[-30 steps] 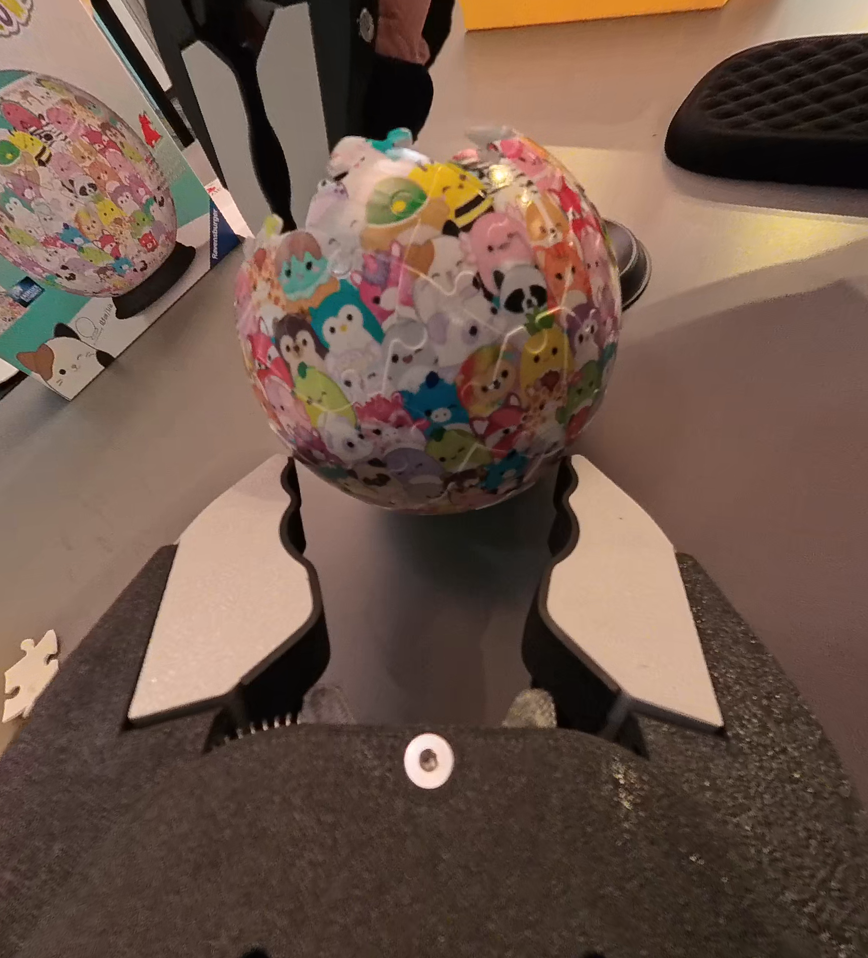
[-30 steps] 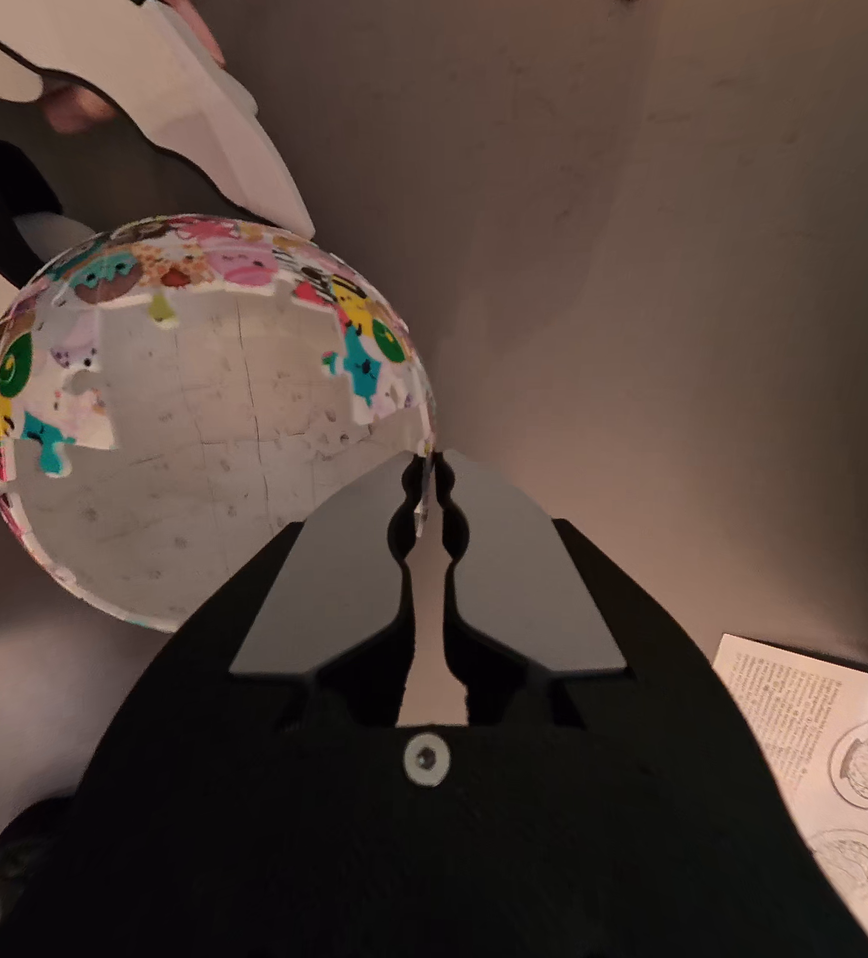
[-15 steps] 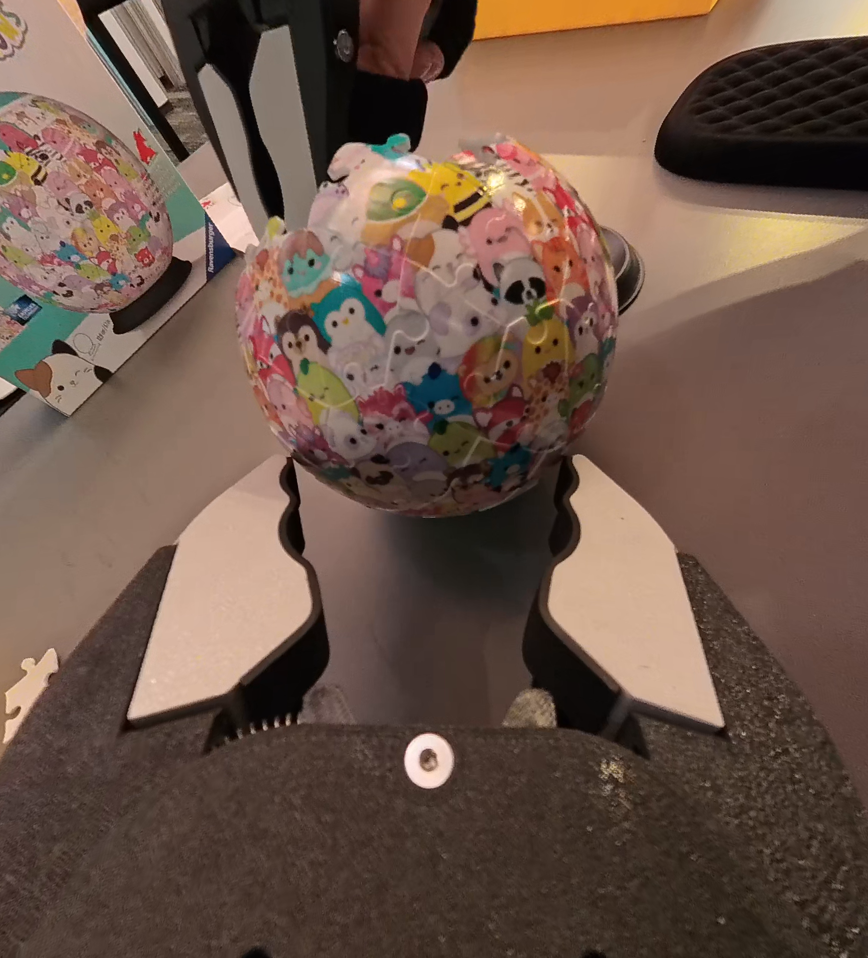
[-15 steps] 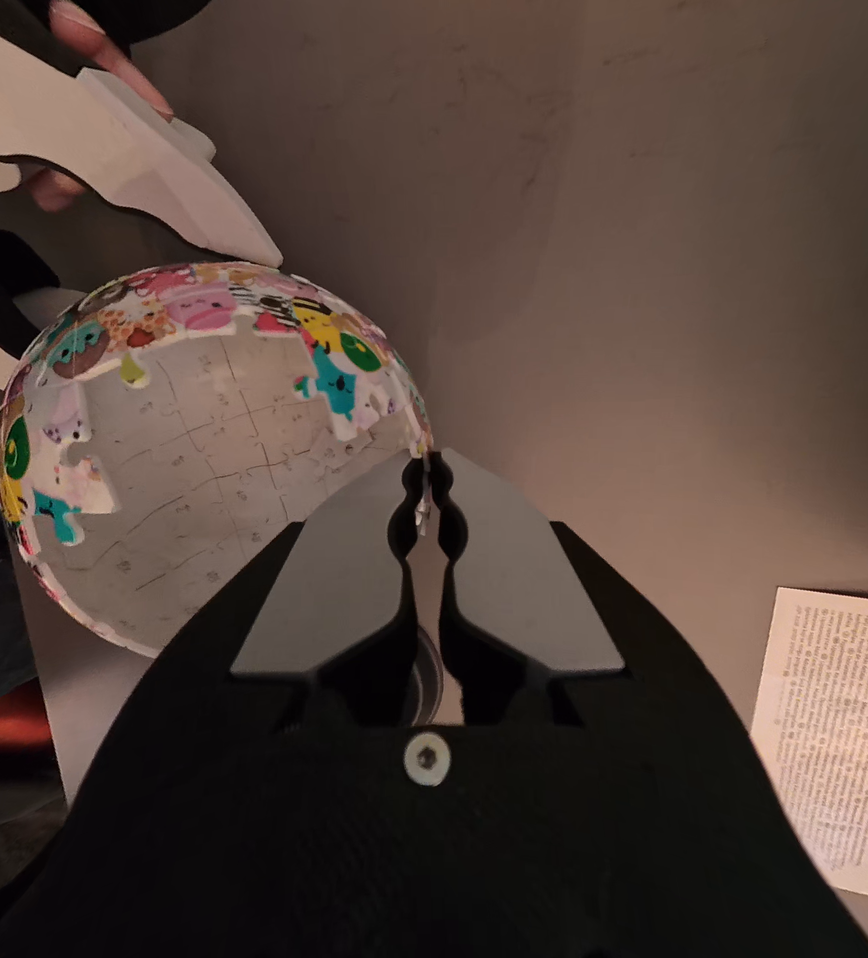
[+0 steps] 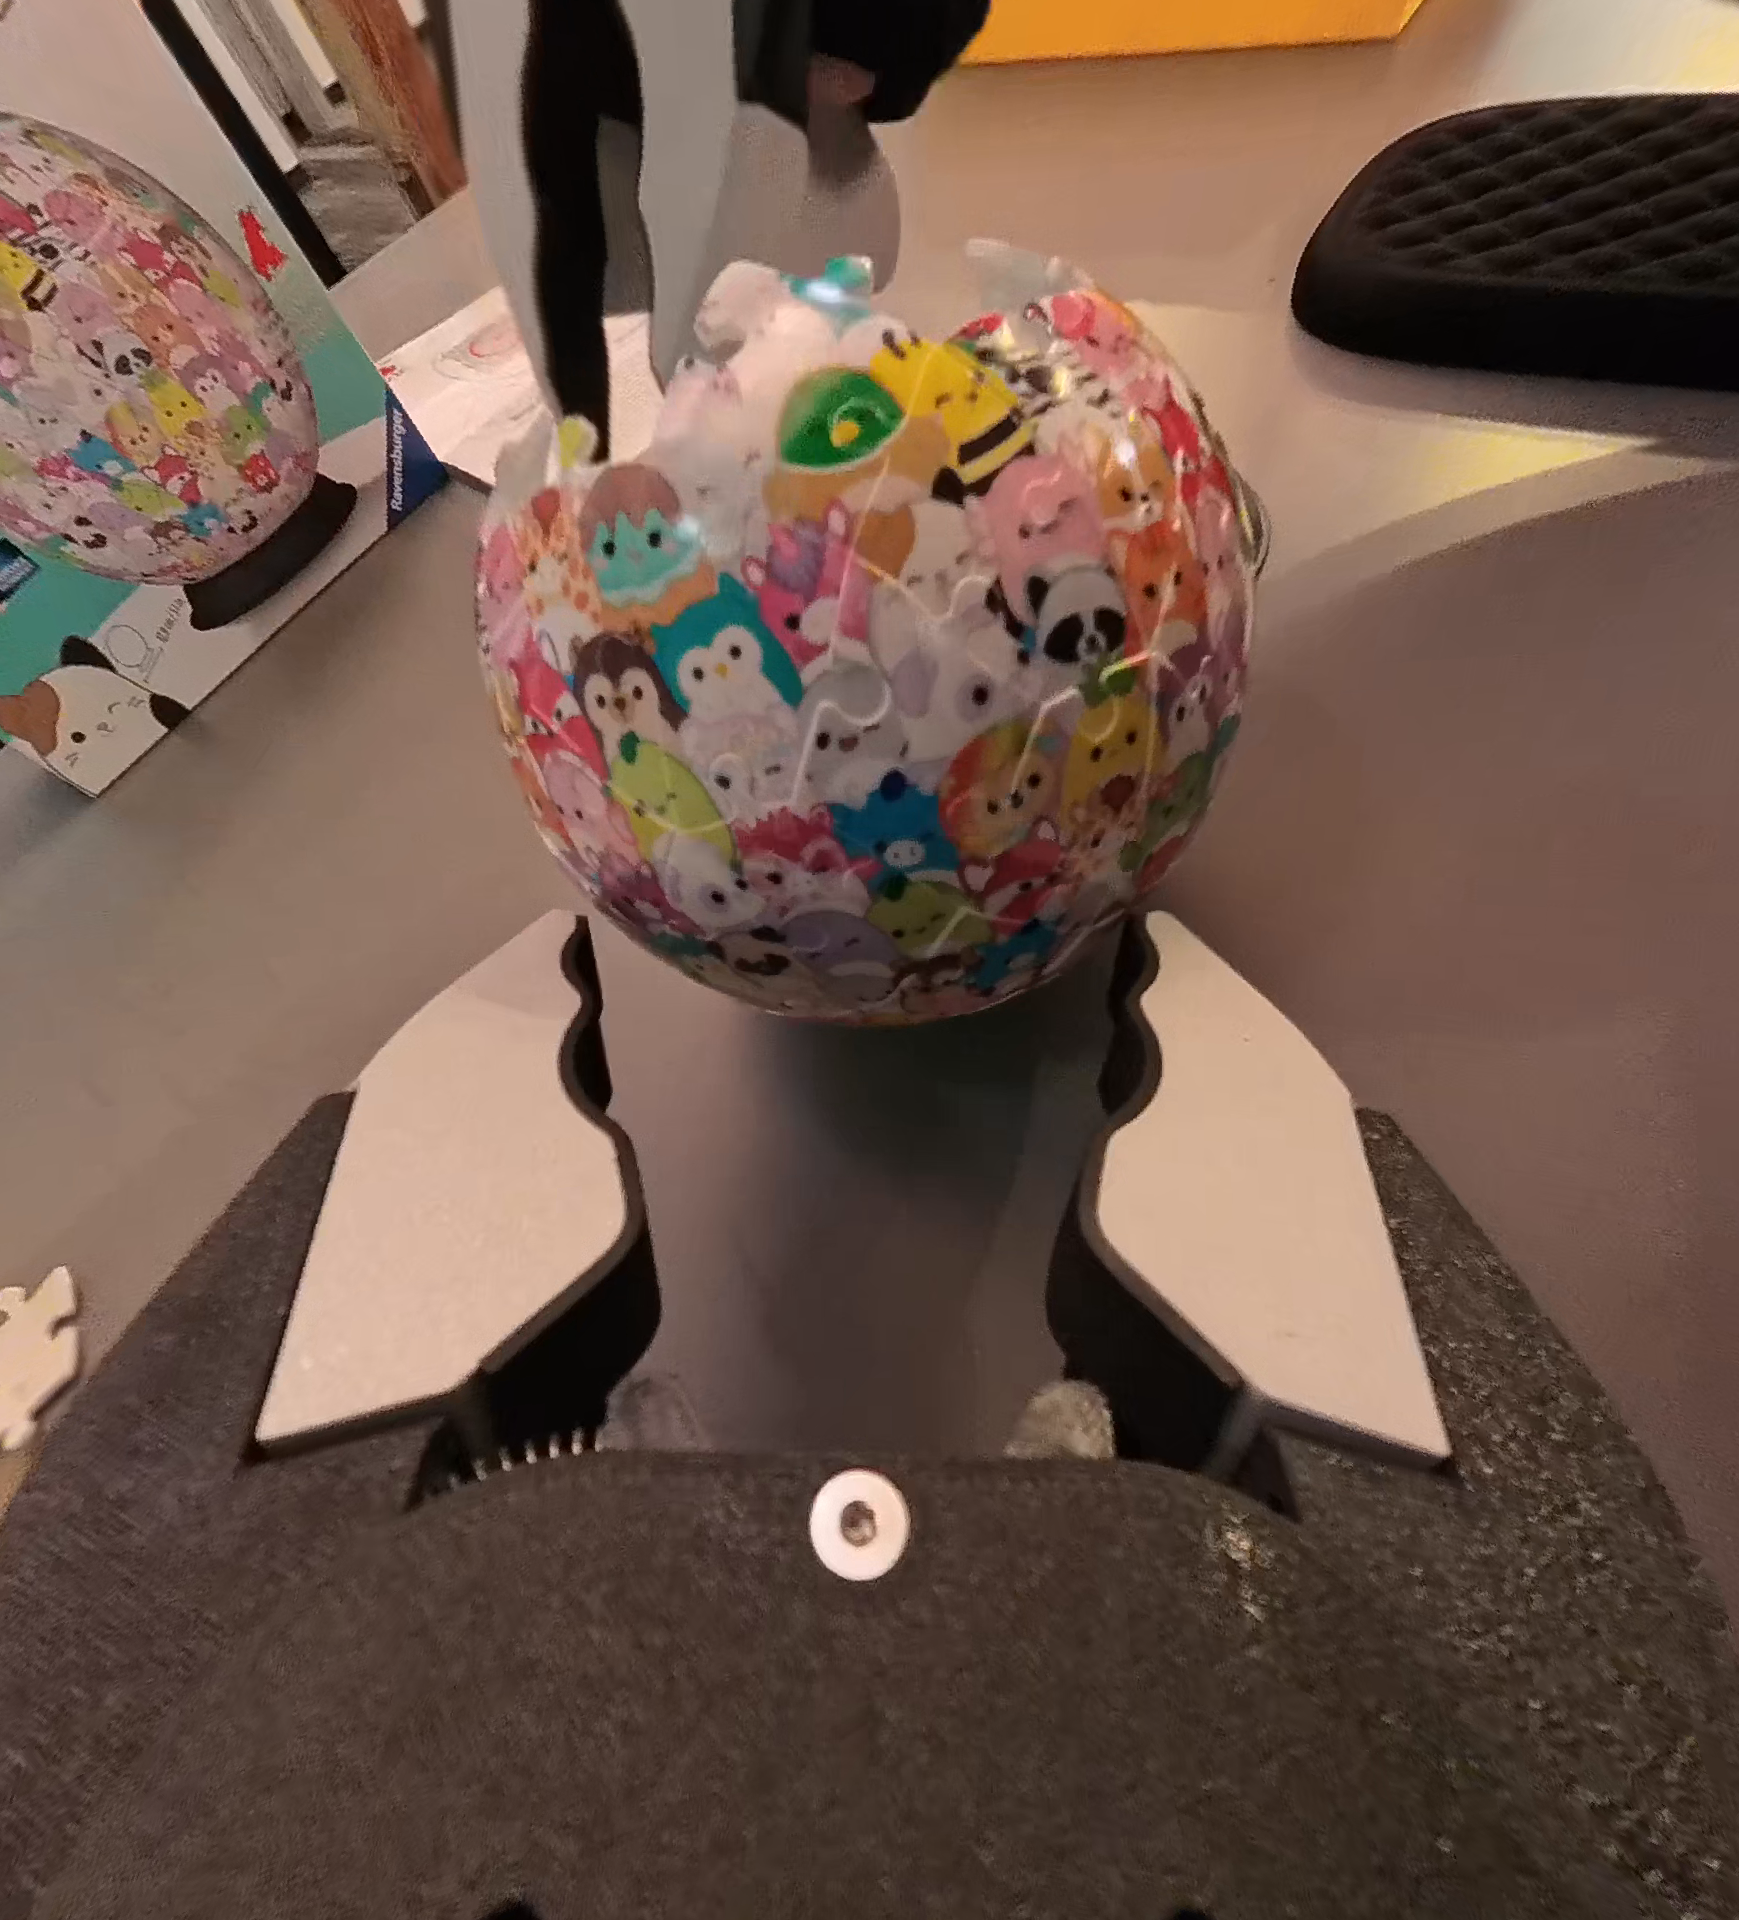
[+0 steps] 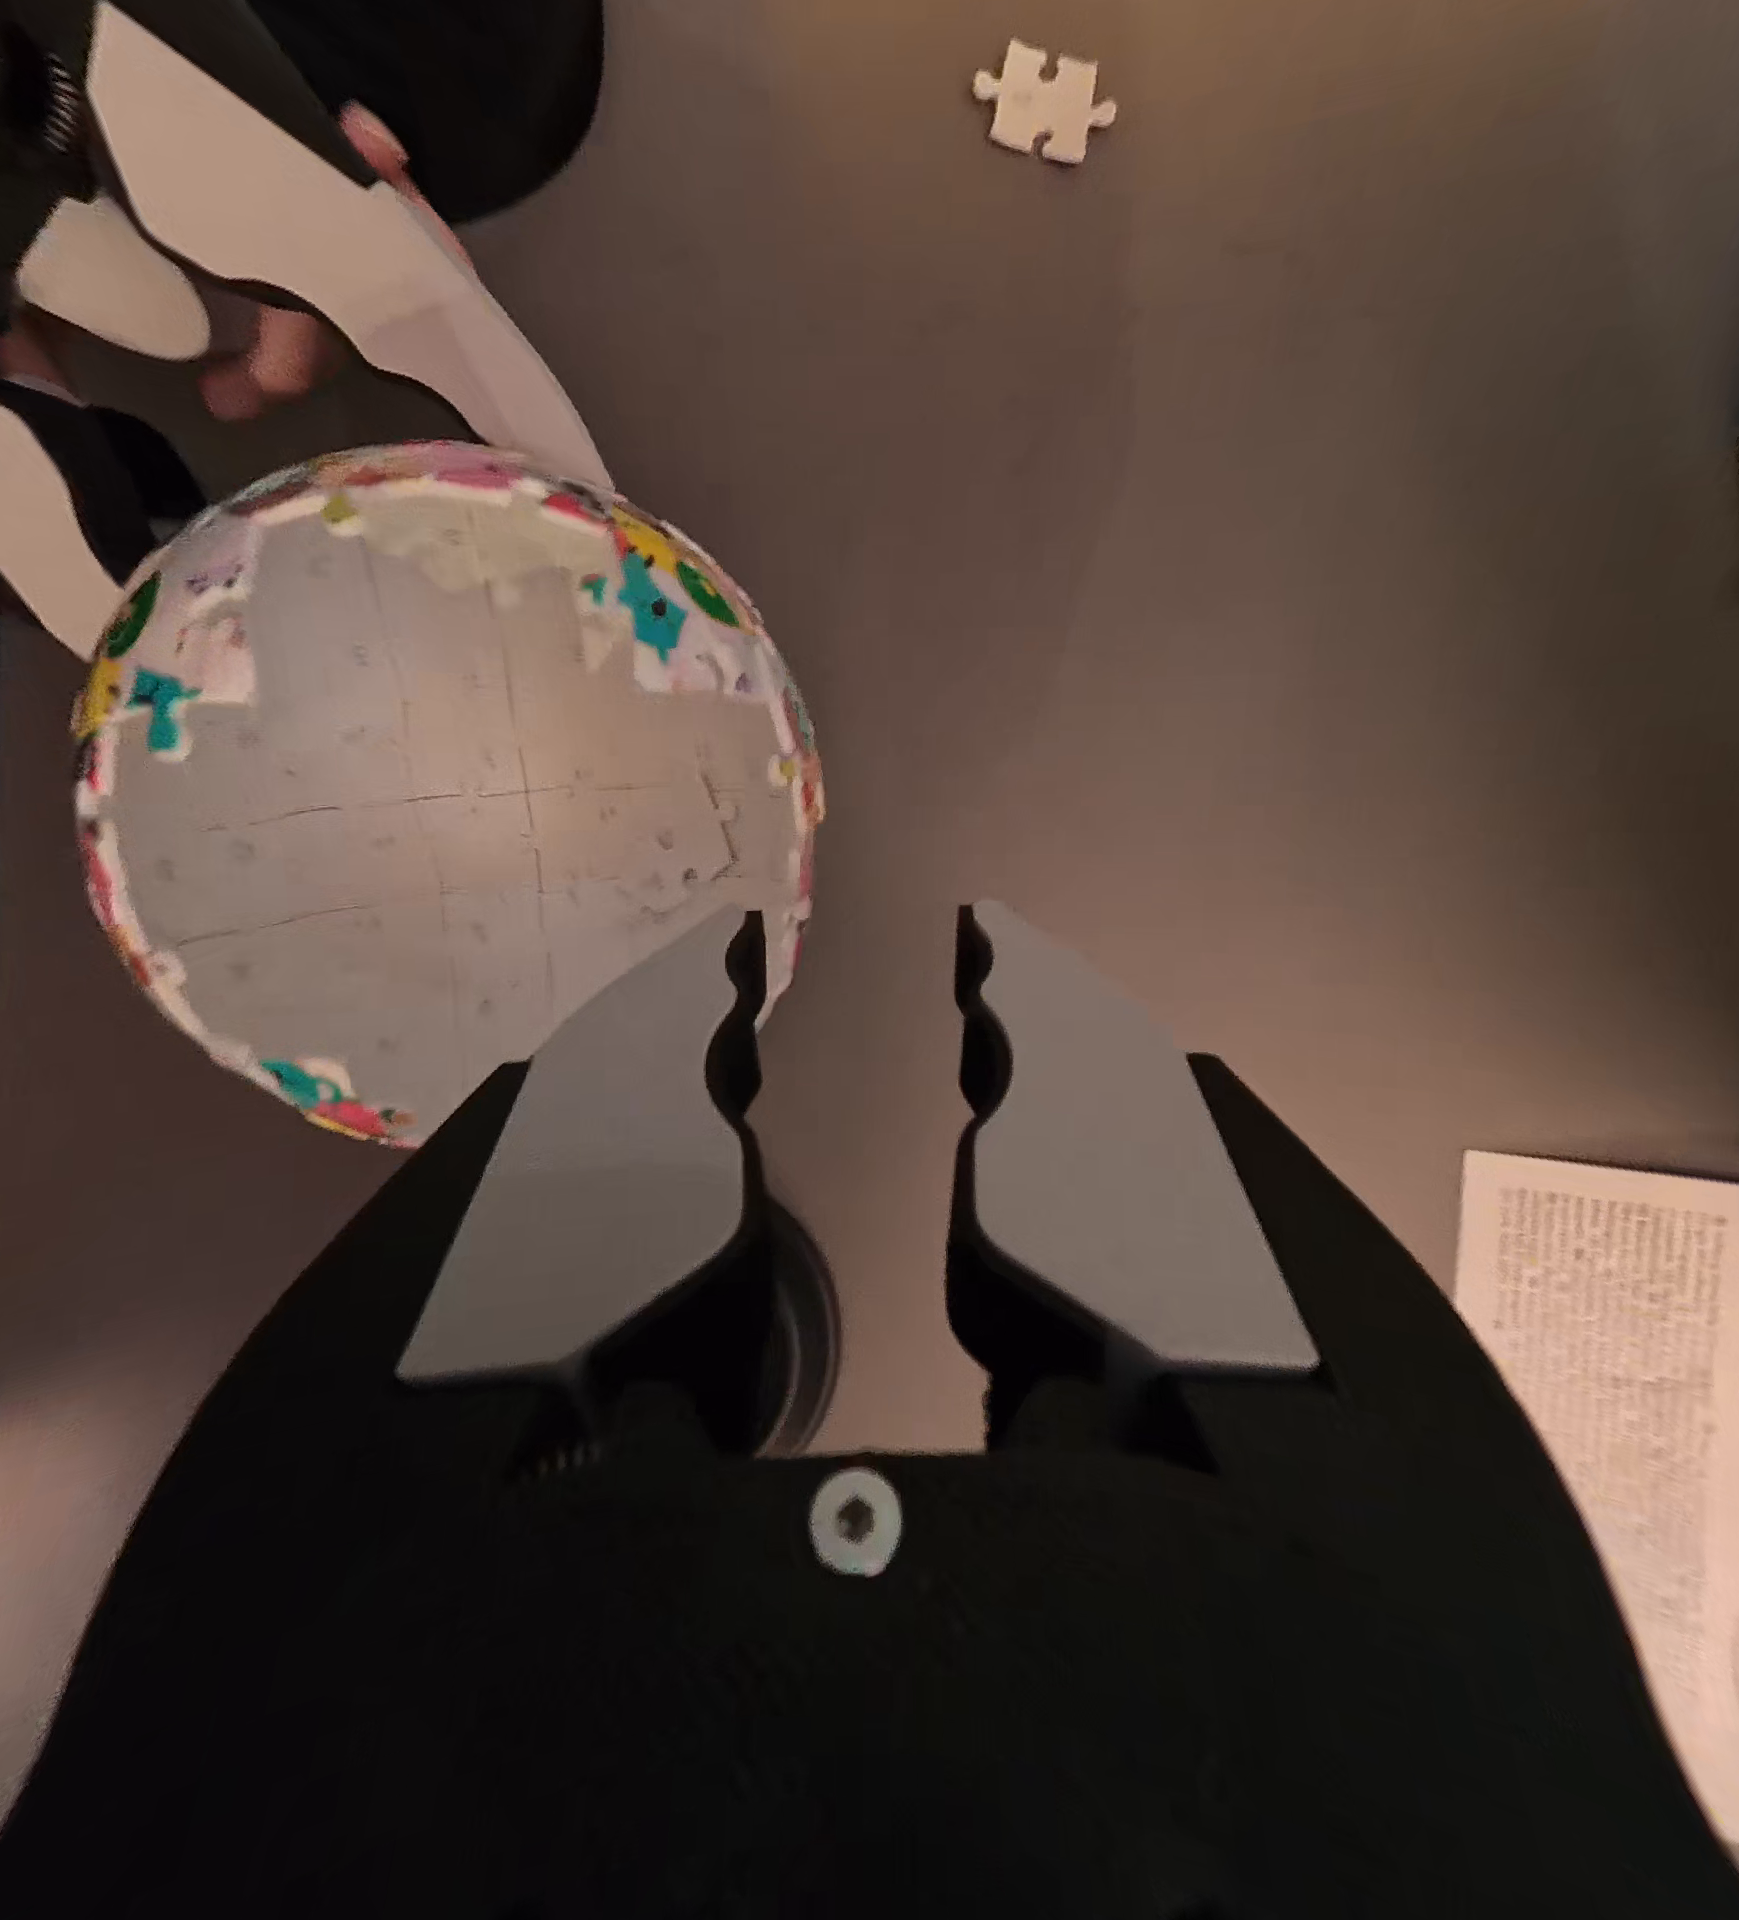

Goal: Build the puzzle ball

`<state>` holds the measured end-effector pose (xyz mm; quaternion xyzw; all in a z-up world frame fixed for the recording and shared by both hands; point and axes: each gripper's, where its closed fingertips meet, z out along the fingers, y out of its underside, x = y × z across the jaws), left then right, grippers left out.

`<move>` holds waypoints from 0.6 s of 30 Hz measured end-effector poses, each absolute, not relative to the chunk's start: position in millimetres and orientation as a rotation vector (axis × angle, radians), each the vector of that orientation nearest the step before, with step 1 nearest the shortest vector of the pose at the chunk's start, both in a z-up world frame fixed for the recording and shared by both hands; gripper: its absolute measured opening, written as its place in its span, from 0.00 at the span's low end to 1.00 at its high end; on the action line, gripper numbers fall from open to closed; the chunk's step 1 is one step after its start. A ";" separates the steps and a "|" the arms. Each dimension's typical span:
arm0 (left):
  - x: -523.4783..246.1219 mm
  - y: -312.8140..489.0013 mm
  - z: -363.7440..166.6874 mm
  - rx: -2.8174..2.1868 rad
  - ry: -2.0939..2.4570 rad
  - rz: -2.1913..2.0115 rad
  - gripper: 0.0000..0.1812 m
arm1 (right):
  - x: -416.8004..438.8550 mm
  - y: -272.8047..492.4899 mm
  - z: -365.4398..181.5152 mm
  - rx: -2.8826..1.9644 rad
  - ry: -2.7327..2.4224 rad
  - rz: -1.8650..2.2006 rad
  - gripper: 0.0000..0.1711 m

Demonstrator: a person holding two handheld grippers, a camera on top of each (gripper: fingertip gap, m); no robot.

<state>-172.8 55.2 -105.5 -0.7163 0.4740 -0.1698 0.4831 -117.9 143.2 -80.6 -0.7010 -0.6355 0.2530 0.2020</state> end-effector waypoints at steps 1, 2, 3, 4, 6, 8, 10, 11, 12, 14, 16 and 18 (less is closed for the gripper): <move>-173.2 54.7 -104.8 -1.747 1.148 -0.429 0.52 | -117.0 140.9 -80.7 -1.960 -1.754 0.730 0.21; -173.8 54.4 -104.2 -1.747 1.142 -0.439 0.52 | -116.3 139.2 -81.3 -1.960 -1.737 0.744 0.20; -174.7 54.0 -103.7 -1.748 1.139 -0.444 0.52 | -115.9 138.2 -82.2 -1.960 -1.721 0.751 0.17; -175.5 53.3 -103.5 -1.749 1.140 -0.448 0.53 | -116.0 137.2 -83.1 -1.962 -1.709 0.760 0.16; -177.5 51.1 -102.4 -1.747 1.141 -0.452 0.53 | -119.0 133.9 -83.0 -1.950 -1.691 0.796 0.16; -180.0 48.5 -102.0 -1.752 1.142 -0.460 0.54 | -122.0 133.7 -84.7 -1.953 -1.670 0.809 0.16; -181.7 45.5 -101.1 -1.758 1.139 -0.480 0.55 | -125.7 129.7 -86.9 -1.959 -1.670 0.847 0.15; -182.4 44.1 -100.6 -1.759 1.140 -0.488 0.55 | -128.0 128.6 -87.3 -1.953 -1.669 0.858 0.15; -182.8 42.5 -99.6 -1.756 1.144 -0.497 0.56 | -130.2 126.9 -87.3 -1.944 -1.674 0.870 0.15; -183.4 40.6 -97.5 -1.751 1.151 -0.501 0.57 | -133.1 122.6 -86.5 -1.925 -1.693 0.883 0.16; -184.3 40.5 -97.2 -1.755 1.154 -0.493 0.57 | -133.5 119.9 -86.2 -1.913 -1.715 0.869 0.16; -183.5 40.3 -97.2 -1.752 1.152 -0.497 0.57 | -134.0 117.2 -85.9 -1.910 -1.727 0.861 0.17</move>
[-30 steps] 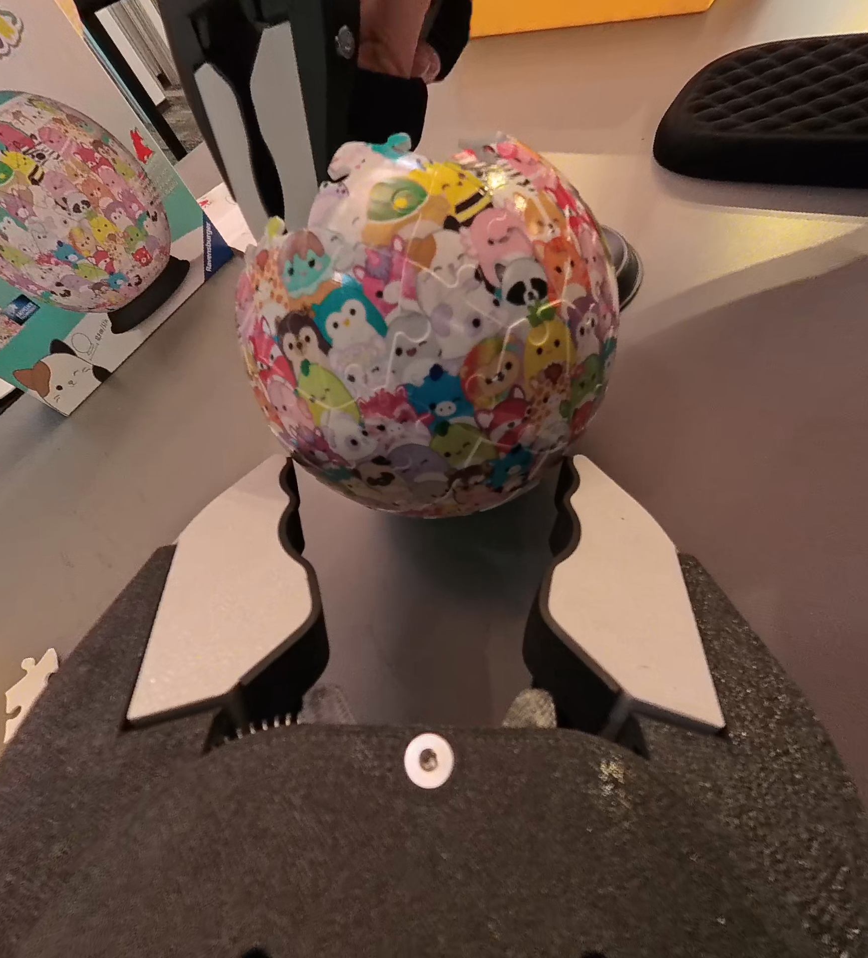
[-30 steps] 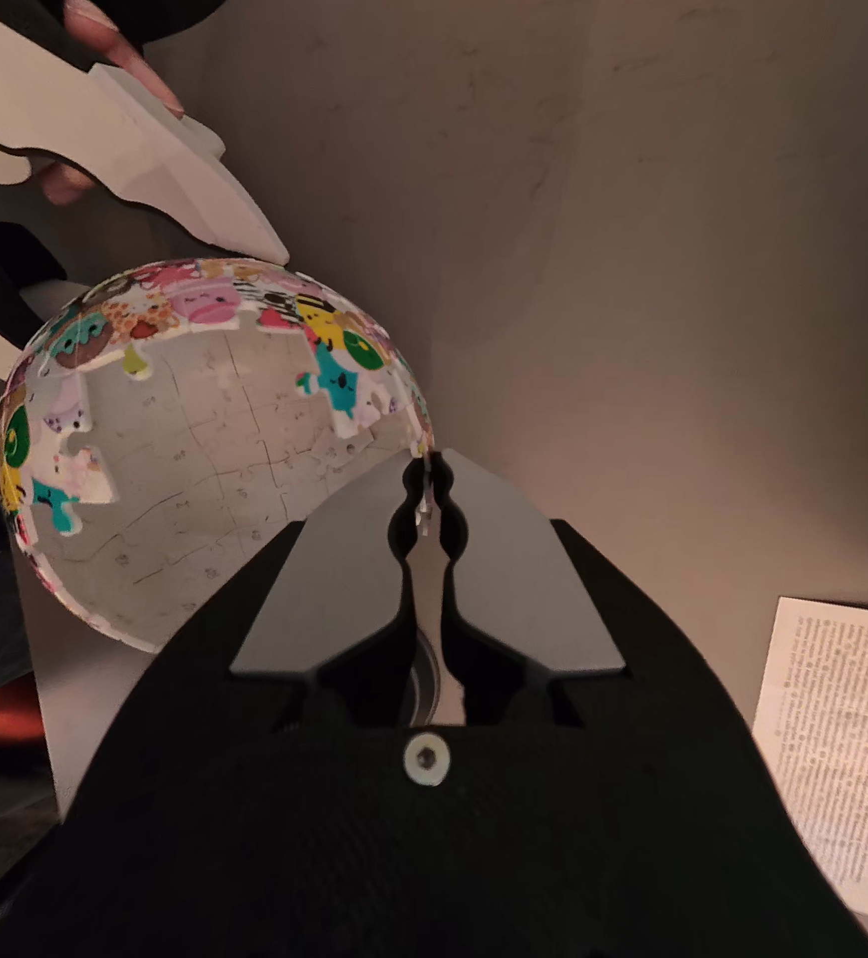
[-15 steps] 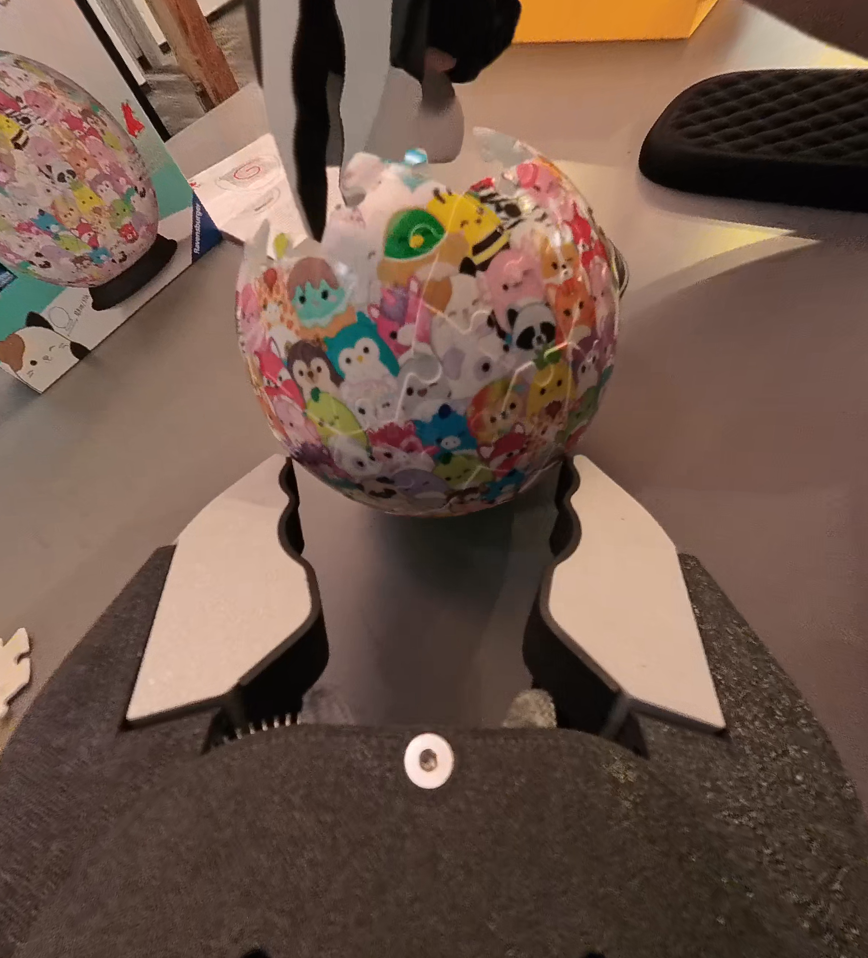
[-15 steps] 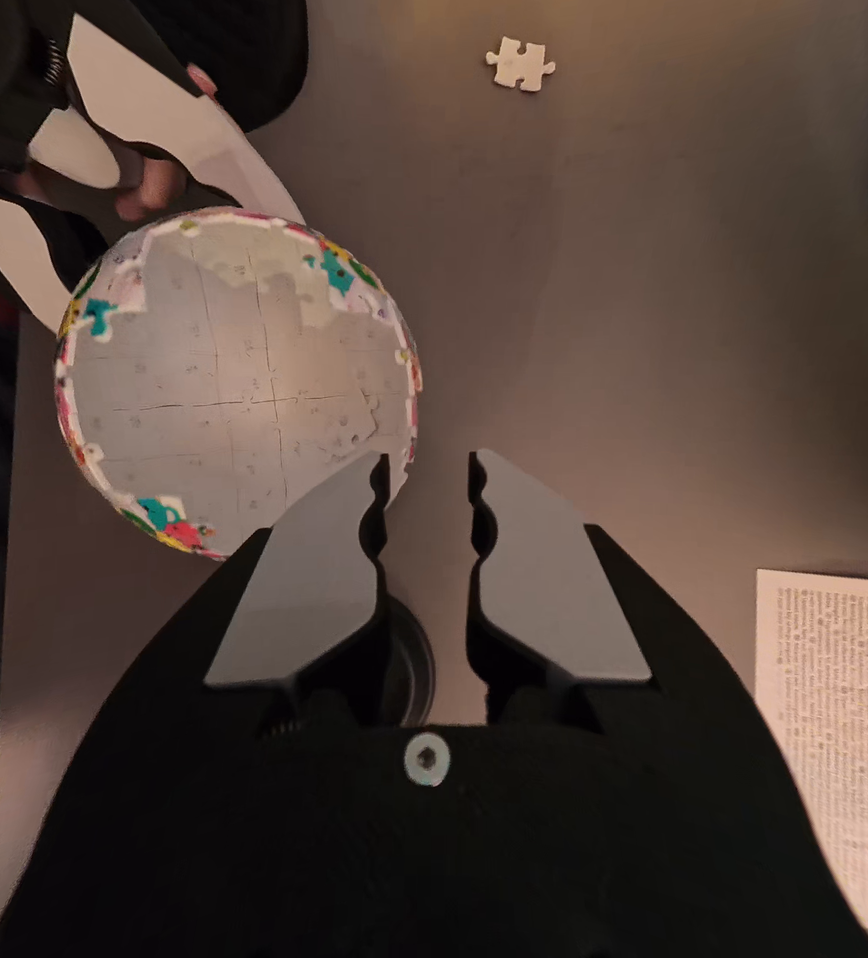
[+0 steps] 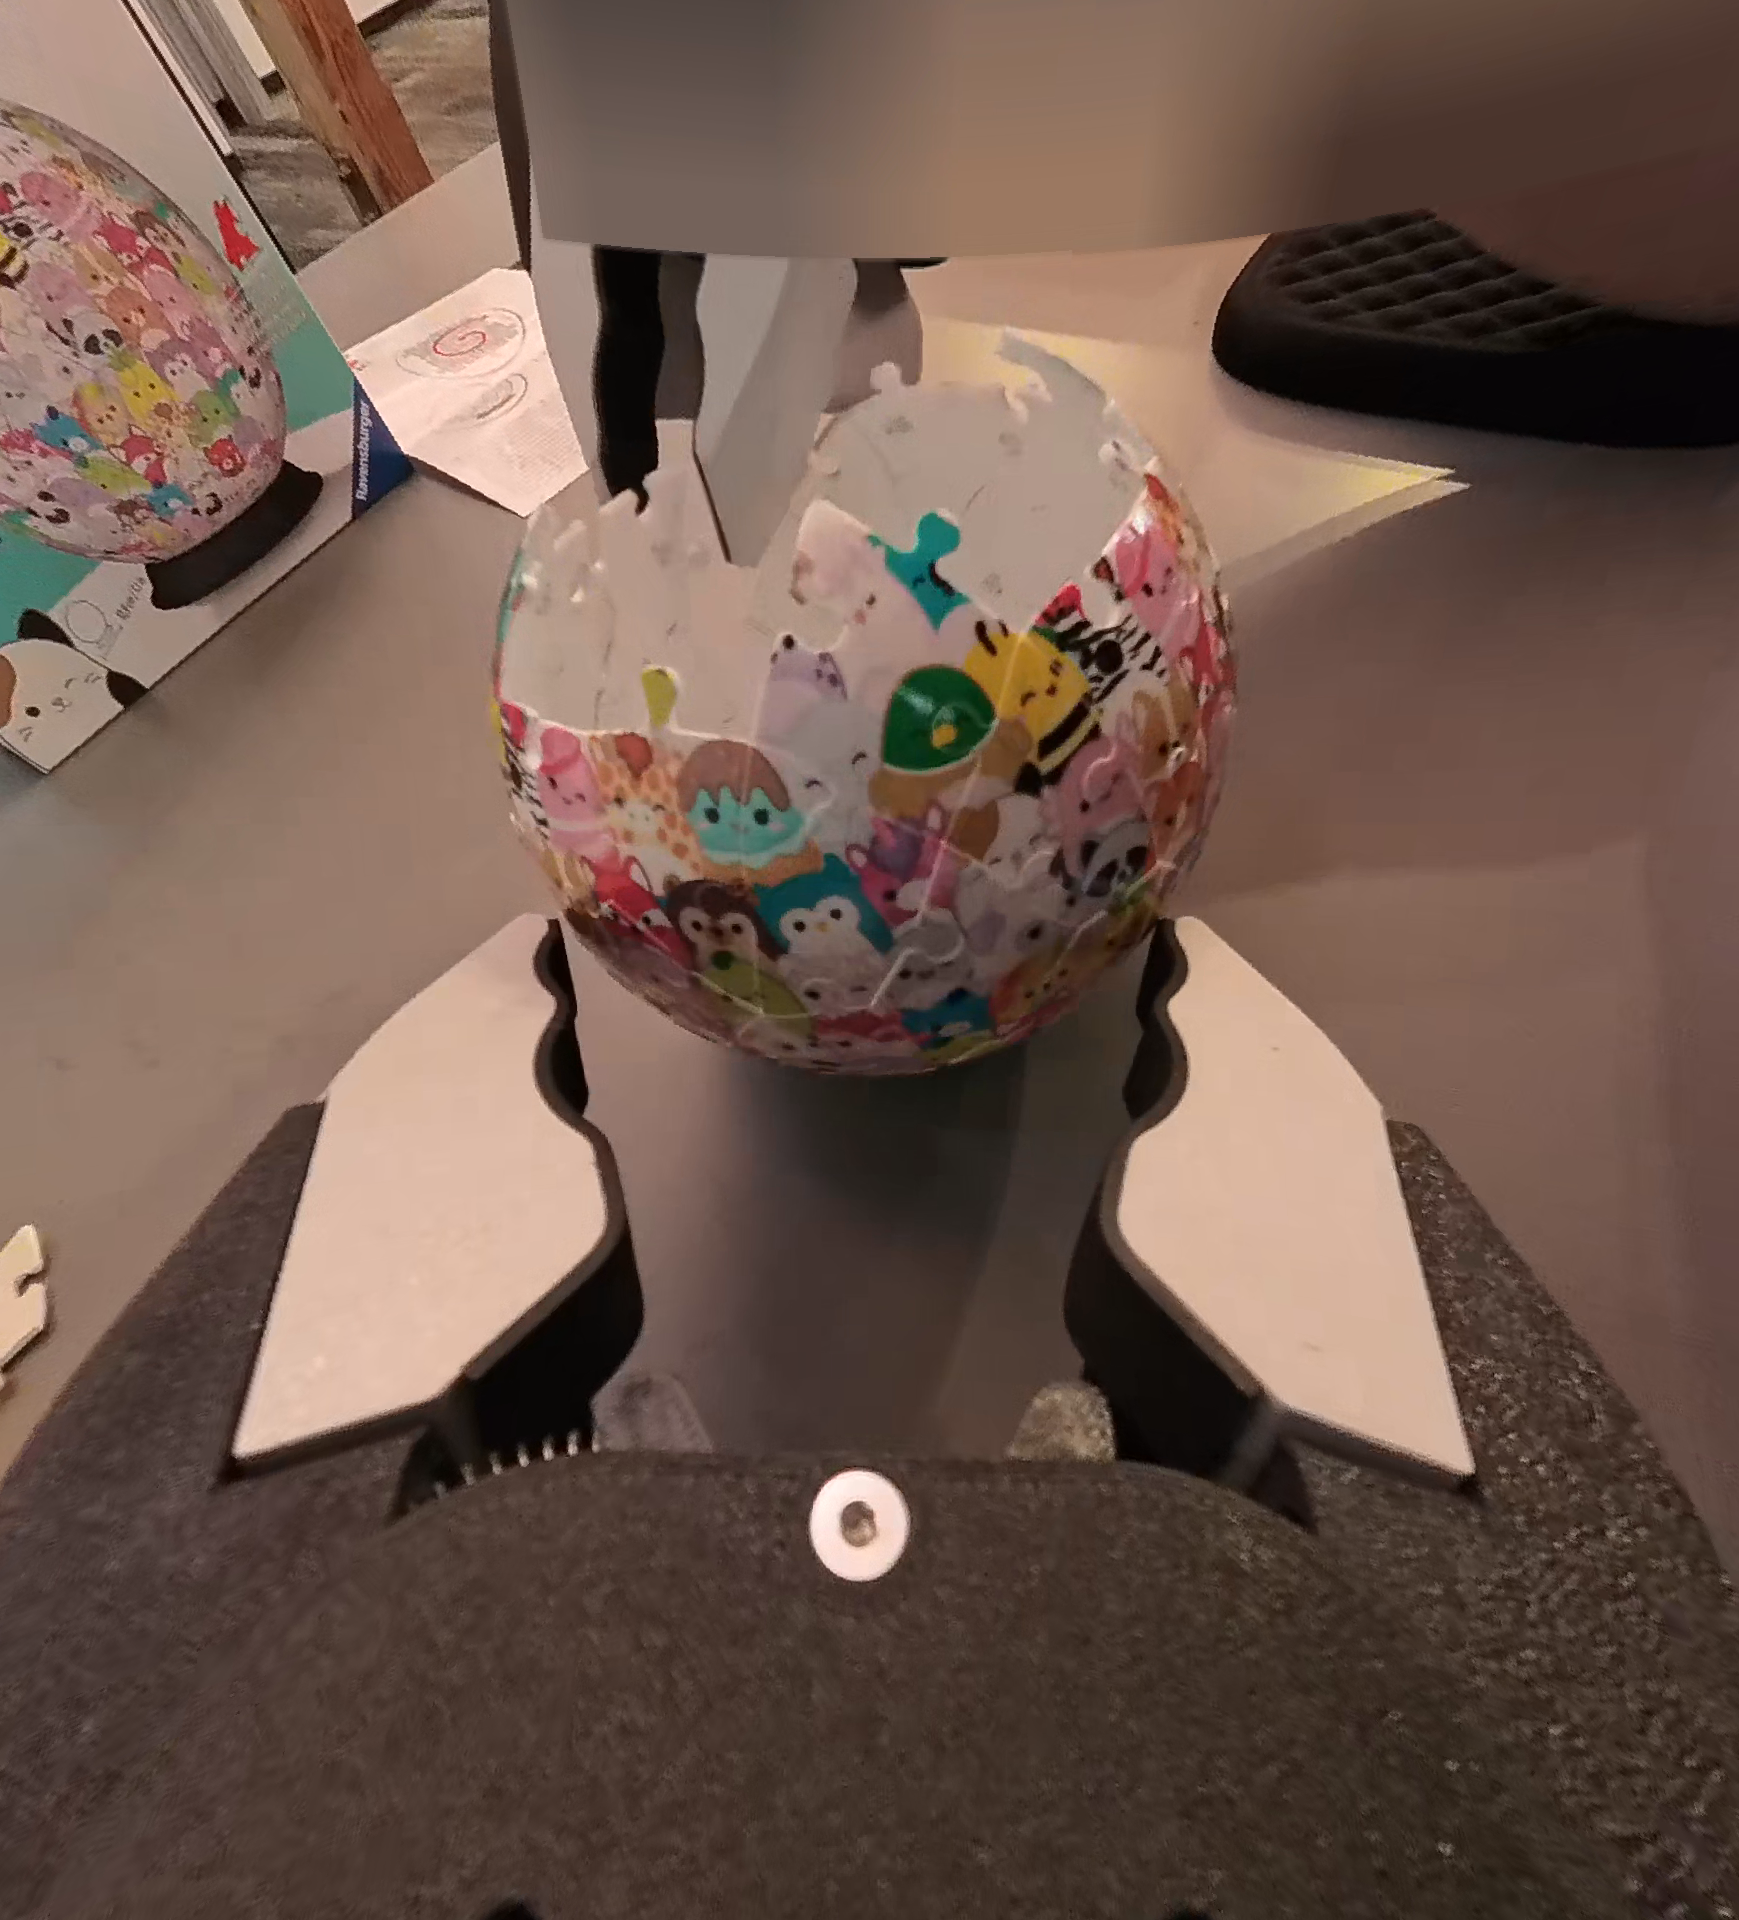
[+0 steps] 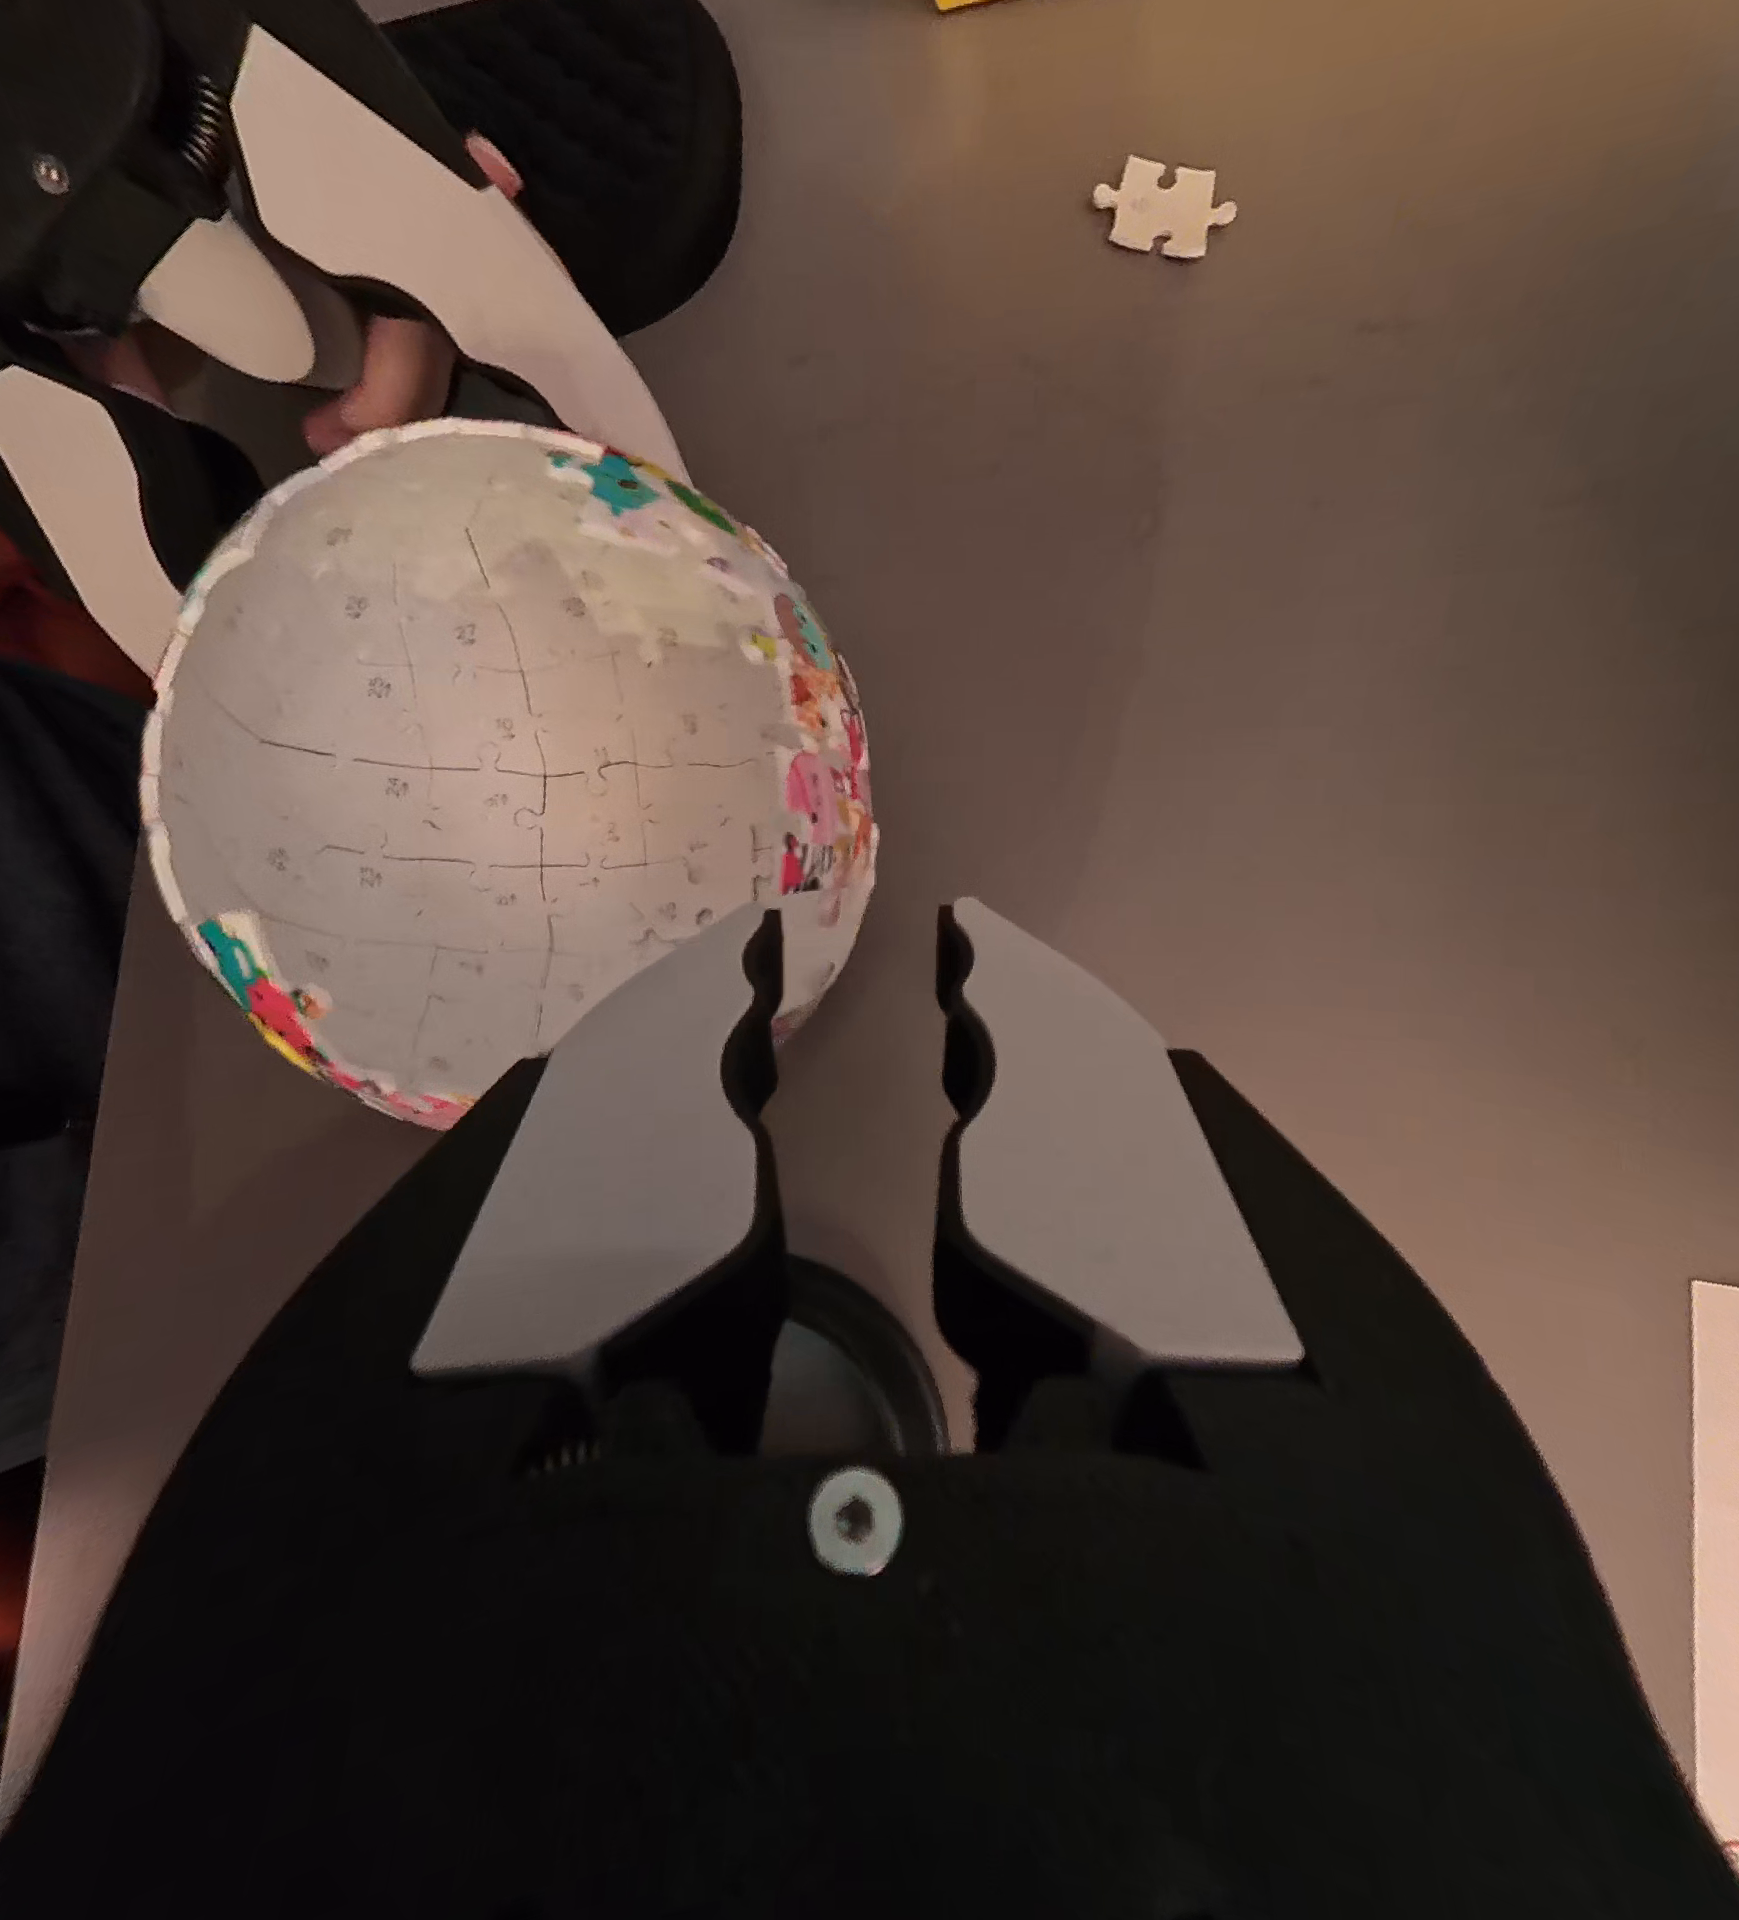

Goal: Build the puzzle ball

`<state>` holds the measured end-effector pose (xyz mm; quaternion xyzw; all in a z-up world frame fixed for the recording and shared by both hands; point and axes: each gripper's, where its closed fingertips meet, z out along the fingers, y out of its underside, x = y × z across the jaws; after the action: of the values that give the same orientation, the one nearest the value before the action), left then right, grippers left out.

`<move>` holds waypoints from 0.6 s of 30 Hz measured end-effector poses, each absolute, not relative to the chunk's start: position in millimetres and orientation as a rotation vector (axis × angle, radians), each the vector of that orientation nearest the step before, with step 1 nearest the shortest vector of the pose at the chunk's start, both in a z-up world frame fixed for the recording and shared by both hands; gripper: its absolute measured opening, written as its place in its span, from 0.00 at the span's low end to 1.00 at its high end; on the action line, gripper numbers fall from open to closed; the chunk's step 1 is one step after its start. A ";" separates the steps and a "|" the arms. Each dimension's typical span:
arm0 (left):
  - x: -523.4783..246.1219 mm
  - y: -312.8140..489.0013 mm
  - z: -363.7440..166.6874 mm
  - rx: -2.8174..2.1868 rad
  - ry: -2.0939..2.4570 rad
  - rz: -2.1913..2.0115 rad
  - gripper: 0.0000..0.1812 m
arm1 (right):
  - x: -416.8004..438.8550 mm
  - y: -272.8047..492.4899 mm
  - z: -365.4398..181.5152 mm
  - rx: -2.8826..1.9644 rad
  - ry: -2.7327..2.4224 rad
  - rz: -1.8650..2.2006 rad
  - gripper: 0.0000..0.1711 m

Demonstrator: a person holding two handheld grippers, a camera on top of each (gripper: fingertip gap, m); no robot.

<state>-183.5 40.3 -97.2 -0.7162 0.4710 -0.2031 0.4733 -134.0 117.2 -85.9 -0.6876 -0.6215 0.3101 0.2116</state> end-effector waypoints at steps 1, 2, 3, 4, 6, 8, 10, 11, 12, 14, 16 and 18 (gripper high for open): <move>-182.6 40.3 -97.3 -1.753 1.150 -0.501 0.57 | -134.5 116.3 -85.8 -1.910 -1.727 0.857 0.18; -181.2 40.6 -97.5 -1.756 1.146 -0.508 0.57 | -135.0 116.0 -85.9 -1.917 -1.727 0.850 0.19; -179.8 41.1 -97.4 -1.760 1.141 -0.516 0.57 | -135.7 116.3 -86.5 -1.929 -1.725 0.843 0.20; -178.5 41.6 -97.0 -1.764 1.138 -0.522 0.57 | -136.6 117.6 -87.2 -1.947 -1.722 0.834 0.20; -175.8 43.0 -95.3 -1.766 1.142 -0.526 0.57 | -138.7 120.1 -88.2 -1.972 -1.727 0.825 0.20; -173.3 44.9 -92.9 -1.768 1.144 -0.533 0.57 | -140.3 122.5 -90.5 -2.000 -1.747 0.816 0.20; -171.6 46.6 -91.1 -1.774 1.142 -0.544 0.57 | -138.7 124.7 -95.2 -2.035 -1.780 0.791 0.18; -170.9 47.4 -90.0 -1.773 1.140 -0.549 0.56 | -137.9 125.6 -97.3 -2.050 -1.795 0.780 0.18; -170.4 48.2 -89.1 -1.773 1.137 -0.554 0.56 | -136.9 126.6 -99.1 -2.057 -1.812 0.765 0.18; -169.0 49.8 -87.4 -1.774 1.130 -0.569 0.56 | -135.6 129.7 -103.3 -2.077 -1.832 0.735 0.18; -167.2 51.1 -86.2 -1.773 1.127 -0.582 0.56 | -135.5 131.3 -107.3 -2.088 -1.857 0.716 0.17; -165.6 52.0 -85.5 -1.771 1.130 -0.586 0.56 | -134.3 131.6 -112.4 -2.096 -1.903 0.694 0.17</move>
<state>-165.6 52.0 -85.5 -0.7202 0.4593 -0.2382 0.4622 -134.3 131.6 -112.4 -0.7145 -0.6486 0.2365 0.1132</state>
